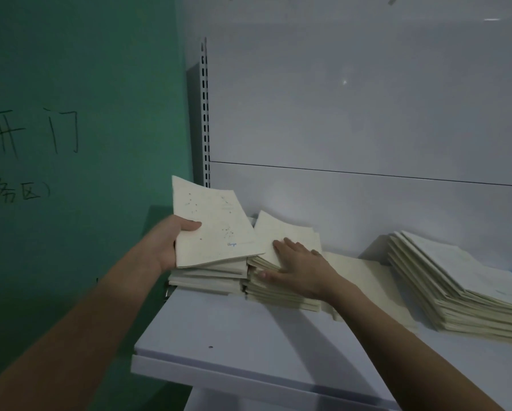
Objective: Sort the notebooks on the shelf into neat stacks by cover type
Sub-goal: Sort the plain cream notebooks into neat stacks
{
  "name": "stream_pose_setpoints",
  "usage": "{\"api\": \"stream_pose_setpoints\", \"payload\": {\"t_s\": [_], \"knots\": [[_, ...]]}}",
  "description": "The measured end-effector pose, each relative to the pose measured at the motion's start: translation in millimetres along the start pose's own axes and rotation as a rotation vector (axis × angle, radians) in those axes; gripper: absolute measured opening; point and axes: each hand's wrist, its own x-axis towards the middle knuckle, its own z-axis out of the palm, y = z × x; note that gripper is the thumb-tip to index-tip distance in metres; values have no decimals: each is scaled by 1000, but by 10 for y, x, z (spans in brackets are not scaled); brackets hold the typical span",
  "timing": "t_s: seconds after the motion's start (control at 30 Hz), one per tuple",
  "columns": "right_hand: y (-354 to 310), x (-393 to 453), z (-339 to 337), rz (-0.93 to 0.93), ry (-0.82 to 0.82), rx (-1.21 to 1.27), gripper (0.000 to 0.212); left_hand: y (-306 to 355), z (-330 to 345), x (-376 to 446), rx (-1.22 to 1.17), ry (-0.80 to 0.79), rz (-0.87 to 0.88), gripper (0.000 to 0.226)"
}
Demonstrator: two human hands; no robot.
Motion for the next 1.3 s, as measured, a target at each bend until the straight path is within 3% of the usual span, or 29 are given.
{"api": "stream_pose_setpoints", "payload": {"t_s": [0.17, 0.3, 0.47, 0.6, 0.7, 0.83, 0.93, 1.0, 1.13, 1.2, 1.3], "knots": [[27, -89, 75, -47, 114, -117, 66, -26, -130, 5, 38, 36, -6, 22], [58, -326, -67, -51, 100, 35, 46, -30, -171, -20, 39, 50, 1, 24], [130, -279, -197, 9, 490, 486, 19, -92, -77, -71, 46, 19, -18, 27], [-56, -259, -232, 7, 625, 545, 28, -182, 113, -120, 44, -16, -31, 18], [-269, -316, -176, -87, 576, 363, 37, -244, 278, -127, 5, -45, -12, 19], [-550, -421, -100, -347, 369, 81, 43, -256, 390, -120, -85, -165, -84, 42], [-641, -444, -83, -381, 170, 63, 51, -286, 327, -127, -52, -159, -70, 30], [-623, -454, -121, -349, 117, 182, 54, -301, 255, -146, -28, -117, -44, 23], [-407, -325, -181, -107, 339, 384, 47, -258, 100, -193, -77, -33, -15, 17], [-235, -214, -156, 4, 328, 278, 50, -230, 33, -221, -120, -20, -8, 14], [-101, -124, -50, 37, 112, 13, 60, -209, -50, -232, -192, -1, 23, 14]]}}
